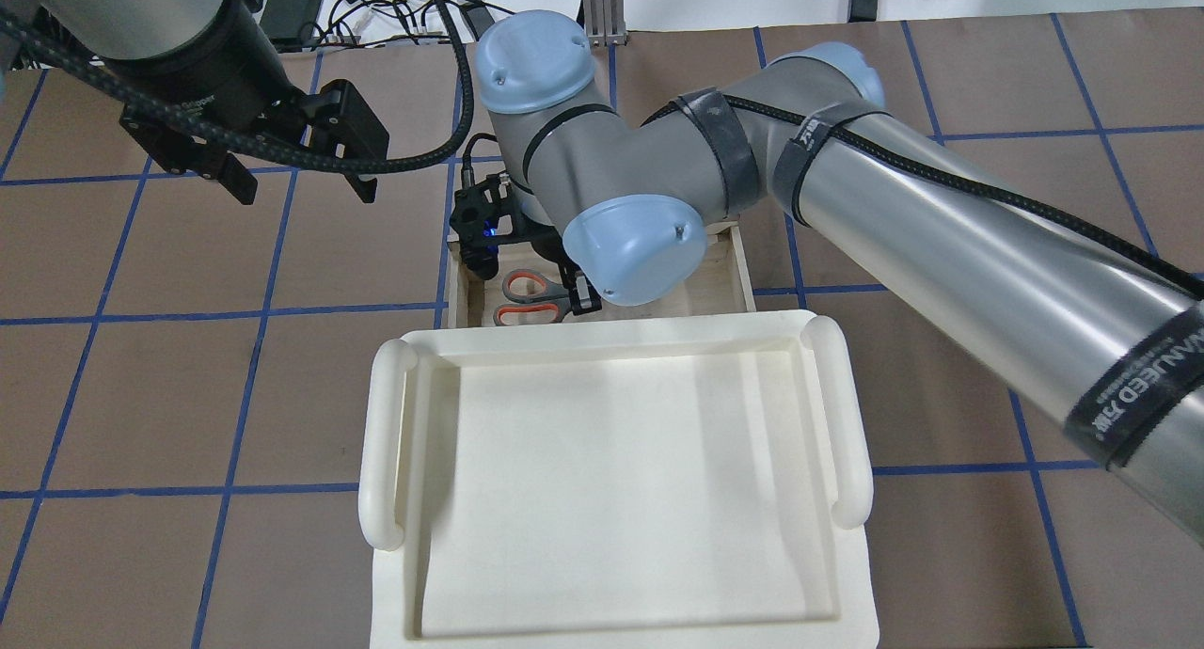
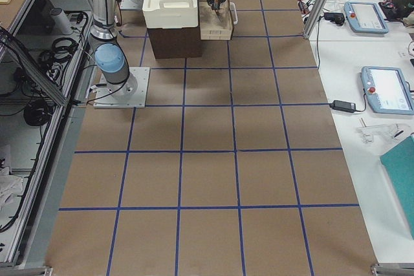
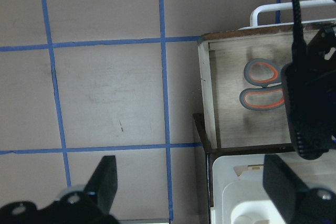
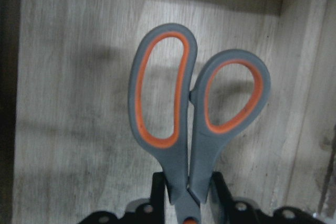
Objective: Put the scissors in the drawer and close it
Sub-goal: 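Lower the scissors into the drawer and open the right gripper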
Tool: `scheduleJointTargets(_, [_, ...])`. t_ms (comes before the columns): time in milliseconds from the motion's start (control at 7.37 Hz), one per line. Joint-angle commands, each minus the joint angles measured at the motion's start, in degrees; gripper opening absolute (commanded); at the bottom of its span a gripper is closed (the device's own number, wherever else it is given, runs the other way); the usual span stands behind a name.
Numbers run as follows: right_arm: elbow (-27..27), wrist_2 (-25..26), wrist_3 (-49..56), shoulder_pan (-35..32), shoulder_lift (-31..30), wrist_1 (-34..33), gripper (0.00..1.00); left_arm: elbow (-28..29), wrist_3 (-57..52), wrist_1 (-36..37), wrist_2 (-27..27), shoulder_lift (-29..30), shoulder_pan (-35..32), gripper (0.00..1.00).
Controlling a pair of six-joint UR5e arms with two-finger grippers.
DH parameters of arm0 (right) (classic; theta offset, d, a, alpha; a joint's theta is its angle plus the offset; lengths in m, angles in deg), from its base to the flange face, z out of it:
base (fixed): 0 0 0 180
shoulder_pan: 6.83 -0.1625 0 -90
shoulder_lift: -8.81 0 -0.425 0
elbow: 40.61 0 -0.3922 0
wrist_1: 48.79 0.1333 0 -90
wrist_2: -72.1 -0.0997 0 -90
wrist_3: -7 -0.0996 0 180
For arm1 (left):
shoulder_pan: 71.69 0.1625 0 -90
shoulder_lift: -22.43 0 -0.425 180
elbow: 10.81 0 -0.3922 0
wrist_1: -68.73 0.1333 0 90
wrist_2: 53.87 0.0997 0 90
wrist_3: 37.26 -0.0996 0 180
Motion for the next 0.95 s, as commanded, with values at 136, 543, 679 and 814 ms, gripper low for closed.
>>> scheduleJointTargets(136, [0.0, 0.1, -0.3, 0.0, 0.0, 0.0, 0.25, 0.0, 0.0, 0.0, 0.0, 0.0, 0.0, 1.0])
scheduleJointTargets(543, [-0.3, -0.3, -5.2, 0.0, 0.0, 0.0, 0.93, 0.0, 0.0, 0.0, 0.0, 0.0, 0.0, 1.0])
scheduleJointTargets(679, [-0.7, -0.3, -5.4, 0.1, -0.4, 0.1, 0.99, 0.0, 0.0, 0.0, 0.0, 0.0, 0.0, 1.0])
scheduleJointTargets(814, [-1.5, 0.0, -6.5, 1.2, -1.2, 0.0, 0.99, 0.0, 0.0, 0.0, 0.0, 0.0, 0.0, 1.0])
